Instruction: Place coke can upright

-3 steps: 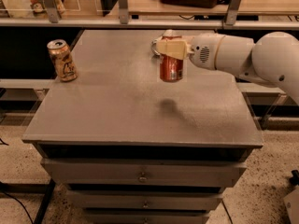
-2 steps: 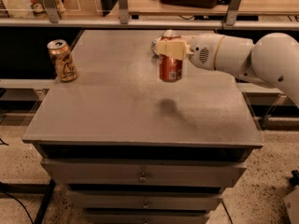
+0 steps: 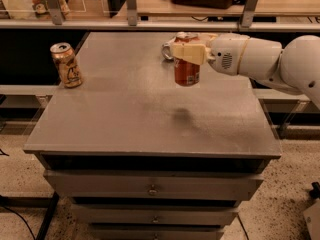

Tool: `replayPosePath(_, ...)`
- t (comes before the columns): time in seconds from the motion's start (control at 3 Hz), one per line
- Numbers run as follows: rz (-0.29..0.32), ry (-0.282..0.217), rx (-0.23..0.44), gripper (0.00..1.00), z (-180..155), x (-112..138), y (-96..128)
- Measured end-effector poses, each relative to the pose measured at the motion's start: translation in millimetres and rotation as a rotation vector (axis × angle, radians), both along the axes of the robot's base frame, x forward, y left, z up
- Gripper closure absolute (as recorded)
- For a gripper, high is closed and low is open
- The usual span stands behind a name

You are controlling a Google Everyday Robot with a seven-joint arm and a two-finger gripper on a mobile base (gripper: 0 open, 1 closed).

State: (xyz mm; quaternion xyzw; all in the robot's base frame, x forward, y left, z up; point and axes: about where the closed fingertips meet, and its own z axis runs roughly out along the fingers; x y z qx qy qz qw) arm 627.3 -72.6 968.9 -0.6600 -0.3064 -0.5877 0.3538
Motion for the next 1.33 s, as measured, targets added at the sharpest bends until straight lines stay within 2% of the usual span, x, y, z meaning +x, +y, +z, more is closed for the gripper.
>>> replayPosePath(0.67, 0.081, -0.090, -0.026, 1.00, 2, -4, -10)
replayPosePath(1.33, 0.123, -0.138, 0.019, 1.00, -9, 0, -38)
